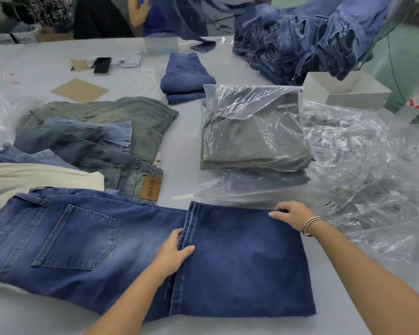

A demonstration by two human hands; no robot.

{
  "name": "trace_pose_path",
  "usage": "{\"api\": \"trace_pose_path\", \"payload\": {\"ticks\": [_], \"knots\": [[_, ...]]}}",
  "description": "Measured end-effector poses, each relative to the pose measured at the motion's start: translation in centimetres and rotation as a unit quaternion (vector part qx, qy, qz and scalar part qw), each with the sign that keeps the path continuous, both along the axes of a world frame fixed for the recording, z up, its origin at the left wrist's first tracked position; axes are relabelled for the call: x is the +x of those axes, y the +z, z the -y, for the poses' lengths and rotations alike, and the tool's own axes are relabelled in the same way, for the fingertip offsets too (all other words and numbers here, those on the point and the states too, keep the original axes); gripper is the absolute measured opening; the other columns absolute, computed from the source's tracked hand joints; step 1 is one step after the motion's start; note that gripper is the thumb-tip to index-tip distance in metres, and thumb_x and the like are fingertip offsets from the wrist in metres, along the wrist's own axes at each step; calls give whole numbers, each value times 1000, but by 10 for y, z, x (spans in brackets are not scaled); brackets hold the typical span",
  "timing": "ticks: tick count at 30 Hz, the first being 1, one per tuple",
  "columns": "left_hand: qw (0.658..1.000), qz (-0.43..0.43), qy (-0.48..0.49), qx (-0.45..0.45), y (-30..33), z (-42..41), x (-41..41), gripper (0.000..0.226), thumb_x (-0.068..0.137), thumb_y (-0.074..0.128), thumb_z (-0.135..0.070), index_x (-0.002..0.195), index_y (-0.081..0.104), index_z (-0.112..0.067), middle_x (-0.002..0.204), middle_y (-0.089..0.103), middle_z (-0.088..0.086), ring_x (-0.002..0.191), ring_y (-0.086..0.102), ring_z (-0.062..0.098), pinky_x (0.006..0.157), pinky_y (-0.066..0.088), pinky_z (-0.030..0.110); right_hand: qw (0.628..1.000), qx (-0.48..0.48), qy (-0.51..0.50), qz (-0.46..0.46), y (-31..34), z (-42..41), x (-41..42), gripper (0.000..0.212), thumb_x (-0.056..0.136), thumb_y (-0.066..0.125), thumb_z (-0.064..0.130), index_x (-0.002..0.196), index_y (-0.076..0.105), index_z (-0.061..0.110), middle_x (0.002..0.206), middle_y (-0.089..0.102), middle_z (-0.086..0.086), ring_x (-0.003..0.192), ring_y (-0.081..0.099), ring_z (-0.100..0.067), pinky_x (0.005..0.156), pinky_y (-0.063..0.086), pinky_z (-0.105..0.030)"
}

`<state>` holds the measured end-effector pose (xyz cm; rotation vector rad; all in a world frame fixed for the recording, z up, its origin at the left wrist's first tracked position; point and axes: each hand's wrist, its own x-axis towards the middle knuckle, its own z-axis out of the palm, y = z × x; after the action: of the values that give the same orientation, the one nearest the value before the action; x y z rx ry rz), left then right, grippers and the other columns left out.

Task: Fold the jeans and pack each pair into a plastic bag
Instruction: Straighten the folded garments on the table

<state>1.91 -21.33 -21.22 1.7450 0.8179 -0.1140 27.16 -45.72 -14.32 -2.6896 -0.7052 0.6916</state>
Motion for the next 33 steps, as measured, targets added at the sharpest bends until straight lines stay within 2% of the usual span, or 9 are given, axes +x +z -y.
{"api": "trace_pose_path", "payload": {"ticks": [4,8,11,12,15,19,24,29,33], "knots": [[997,-3,0,78,-4,-3,-5,48,90,62,-18,132,41,-28,114,58,-9,103,58,12,82,46,25,980,-80,-10,184,0,-6,-23,27,88,58,40,109,59,24,110,62,1,110,55,-23,94,35,-33],[992,32,0,121,-8,2,-19,45,91,61,-15,123,43,-40,121,59,-11,112,57,12,91,47,31,963,92,82,241,-21,-30,-90,41,75,74,18,115,66,14,120,60,-13,111,58,-35,97,44,-48],[954,-56,-60,289,-15,3,-31,60,92,56,-37,145,31,-25,132,45,-7,121,45,15,98,39,29,968,42,172,180,-45,-47,-148,53,88,55,45,139,45,33,158,11,-8,144,21,-29,112,6,-59],[937,-78,-67,334,-15,3,-35,65,92,54,-44,147,28,-22,132,41,-5,121,42,16,98,38,29,962,10,197,189,-56,-48,-161,53,88,45,54,139,43,38,159,-1,-3,145,14,-25,111,-1,-60],[925,-63,-49,370,-6,-2,-44,61,91,56,-41,144,35,-22,138,40,-6,125,39,18,100,36,32,964,-73,197,164,-64,-55,-184,59,80,34,60,130,56,38,148,41,-4,146,13,-22,108,-12,-60],[901,-30,-38,432,13,-29,-56,46,85,64,-17,131,56,-16,134,51,4,124,47,25,97,41,39,967,-129,180,123,-86,-84,-189,72,92,20,62,151,-8,31,157,-20,-3,145,-16,-28,102,-22,-64],[836,2,12,548,59,-93,-71,47,66,78,-3,112,68,-6,119,61,18,106,59,39,80,49,51,962,-91,235,102,-88,-134,-224,70,93,20,62,150,-9,33,156,-24,-4,144,-23,-25,100,-24,-64],[818,-133,96,552,86,-172,-113,63,83,70,-30,137,47,-6,143,39,23,131,35,41,103,32,56,959,-119,225,124,-93,-142,-238,70,91,15,65,148,-15,36,154,-29,-9,142,-27,-26,93,-33,-60],[837,-209,135,487,90,-212,-136,88,82,62,-57,148,27,-9,151,26,22,137,25,40,112,23,53,959,-127,211,137,-97,-142,-240,69,90,14,66,147,-14,38,153,-29,-8,142,-26,-26,97,-31,-59]]}}
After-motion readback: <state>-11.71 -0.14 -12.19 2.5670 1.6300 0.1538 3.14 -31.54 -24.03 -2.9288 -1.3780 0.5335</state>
